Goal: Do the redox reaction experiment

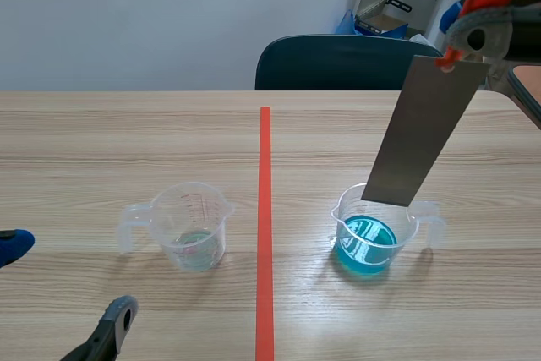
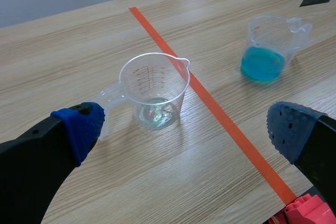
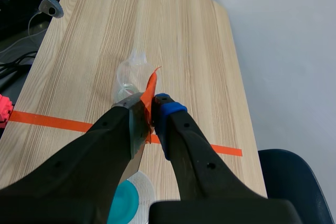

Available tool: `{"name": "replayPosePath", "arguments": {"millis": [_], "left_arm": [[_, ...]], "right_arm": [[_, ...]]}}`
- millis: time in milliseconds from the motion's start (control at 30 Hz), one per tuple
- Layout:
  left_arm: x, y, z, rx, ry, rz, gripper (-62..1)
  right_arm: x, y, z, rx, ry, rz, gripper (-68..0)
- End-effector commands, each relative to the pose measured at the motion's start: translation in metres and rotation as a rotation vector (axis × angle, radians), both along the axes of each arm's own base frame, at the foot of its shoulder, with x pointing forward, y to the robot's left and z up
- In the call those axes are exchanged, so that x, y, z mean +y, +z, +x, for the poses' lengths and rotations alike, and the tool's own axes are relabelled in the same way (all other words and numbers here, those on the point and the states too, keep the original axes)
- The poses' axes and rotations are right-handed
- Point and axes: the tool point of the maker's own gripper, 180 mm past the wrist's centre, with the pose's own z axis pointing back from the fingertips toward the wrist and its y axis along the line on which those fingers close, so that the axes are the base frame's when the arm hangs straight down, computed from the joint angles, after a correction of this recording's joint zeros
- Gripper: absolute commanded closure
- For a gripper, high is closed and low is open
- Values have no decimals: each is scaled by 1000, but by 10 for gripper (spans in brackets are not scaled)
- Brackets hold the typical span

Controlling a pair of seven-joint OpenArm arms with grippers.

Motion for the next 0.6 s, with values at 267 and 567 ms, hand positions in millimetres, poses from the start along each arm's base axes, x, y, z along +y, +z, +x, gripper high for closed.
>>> {"name": "replayPosePath", "arguments": {"millis": [267,567], "left_arm": [[-2,4,1,-15,1,-15,-623],[-2,4,1,-15,1,-15,-623]], "right_arm": [[1,11,1,-15,5,17,-7],[1,10,2,-16,1,20,-7]]}}
